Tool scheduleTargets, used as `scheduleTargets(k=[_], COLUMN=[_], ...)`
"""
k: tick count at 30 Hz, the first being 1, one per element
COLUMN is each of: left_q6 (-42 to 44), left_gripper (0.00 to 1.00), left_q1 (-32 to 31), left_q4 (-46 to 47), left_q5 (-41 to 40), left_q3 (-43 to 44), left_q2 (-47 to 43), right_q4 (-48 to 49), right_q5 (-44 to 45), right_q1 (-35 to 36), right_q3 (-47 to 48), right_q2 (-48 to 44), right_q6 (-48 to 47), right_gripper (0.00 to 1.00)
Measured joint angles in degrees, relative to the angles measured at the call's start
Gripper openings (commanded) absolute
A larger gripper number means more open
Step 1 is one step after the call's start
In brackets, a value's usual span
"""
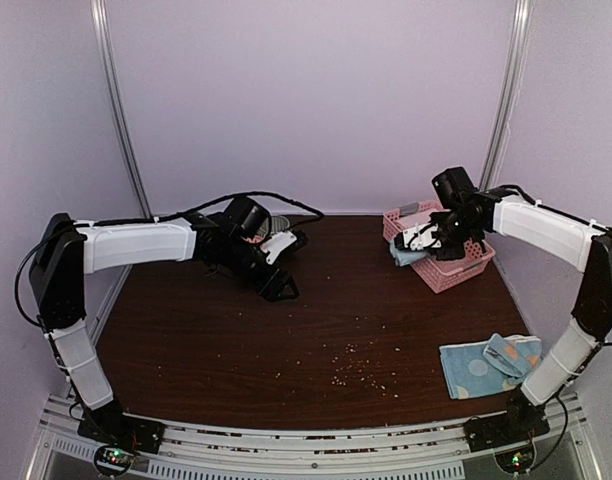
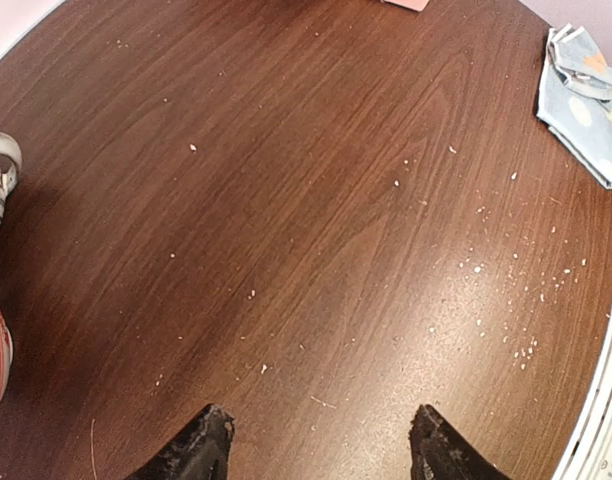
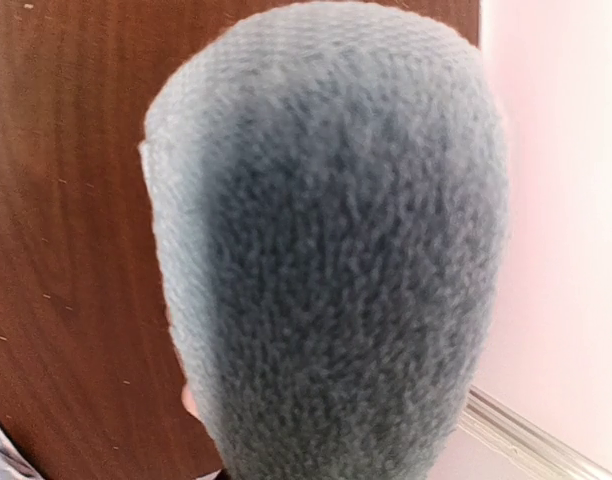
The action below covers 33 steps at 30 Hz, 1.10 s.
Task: Roll the towels
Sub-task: Move the storage box to the bin.
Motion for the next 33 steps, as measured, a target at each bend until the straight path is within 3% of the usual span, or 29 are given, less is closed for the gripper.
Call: scheduleTargets(k=[5,15,24,33], left_q6=[0.2,0.2,0.2,0.4], left_gripper=[0.63,0.62,0.62,0.62], left_q1=[0.0,0.0,0.0,0.0], left_q4=[0.1,0.5,0.5,0.5], left_q5=[0.0,0.3,0.5,0.5], left_q3=[0.0,-0.1,-0.7,-0.7], left_q2=[-0.5,-1.6,-1.6,-1.6], right_q4=[1.7,5.4,5.5,-1.2], right_q5=[0.6,4.7,6.1,2.7], right_q1=[-6.3,-12.7,-14.1,-13.3], right_q3=[6.6,9.0,9.2,14.7], right_q2=[4.9,15.8,19.1,22.6], right_q6=[-1.9,-3.3,-4.9,-3.8], right_gripper=[0.0,0.0,0.0,0.0])
